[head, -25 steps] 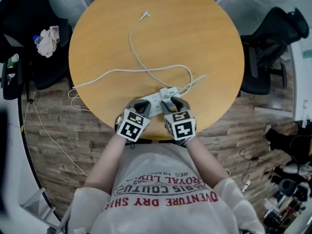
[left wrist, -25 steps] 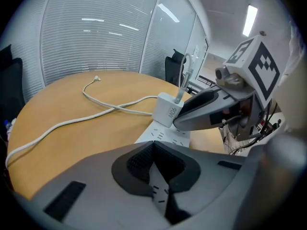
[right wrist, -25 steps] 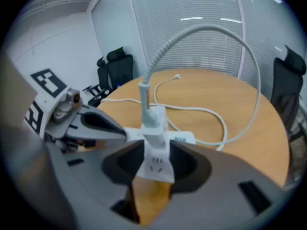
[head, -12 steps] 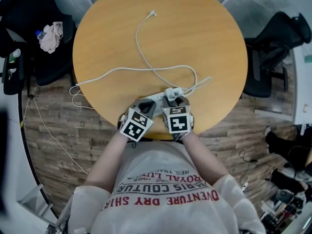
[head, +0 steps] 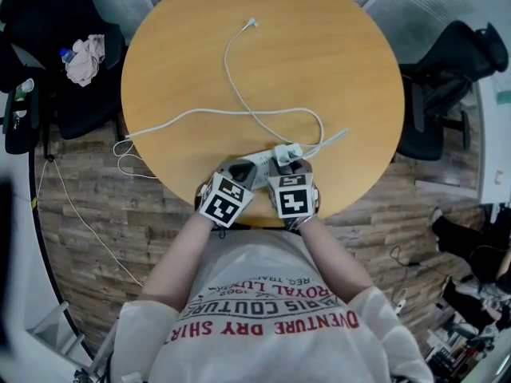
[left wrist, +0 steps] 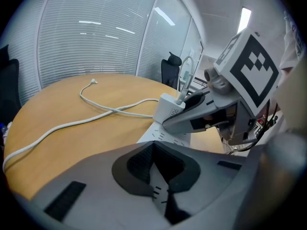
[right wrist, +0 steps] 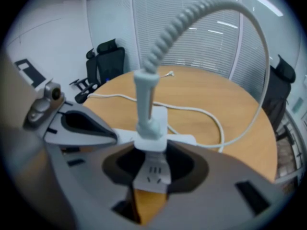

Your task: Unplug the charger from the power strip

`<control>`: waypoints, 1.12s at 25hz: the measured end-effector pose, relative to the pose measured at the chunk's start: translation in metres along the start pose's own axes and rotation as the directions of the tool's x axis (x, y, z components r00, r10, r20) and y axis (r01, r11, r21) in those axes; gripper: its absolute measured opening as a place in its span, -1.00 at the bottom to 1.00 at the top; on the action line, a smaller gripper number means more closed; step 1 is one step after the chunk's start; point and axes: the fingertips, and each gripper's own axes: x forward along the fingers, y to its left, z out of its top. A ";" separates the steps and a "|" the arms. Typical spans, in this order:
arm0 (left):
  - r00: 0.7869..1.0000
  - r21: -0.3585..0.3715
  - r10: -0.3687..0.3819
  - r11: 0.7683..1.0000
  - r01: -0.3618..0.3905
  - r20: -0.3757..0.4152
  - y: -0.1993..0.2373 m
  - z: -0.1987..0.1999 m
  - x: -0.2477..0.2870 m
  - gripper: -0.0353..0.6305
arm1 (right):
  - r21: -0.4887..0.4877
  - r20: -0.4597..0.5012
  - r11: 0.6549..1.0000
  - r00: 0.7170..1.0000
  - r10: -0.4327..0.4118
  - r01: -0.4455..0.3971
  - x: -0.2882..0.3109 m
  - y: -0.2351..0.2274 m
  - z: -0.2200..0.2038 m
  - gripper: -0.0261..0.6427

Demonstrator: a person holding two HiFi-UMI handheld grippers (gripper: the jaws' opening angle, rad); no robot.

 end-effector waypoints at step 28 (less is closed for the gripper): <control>1.000 -0.023 -0.009 1.000 0.008 -0.009 0.001 0.001 0.007 -0.79 | -0.021 0.043 1.000 0.999 0.019 -0.018 -0.024 0.002 0.017 -0.46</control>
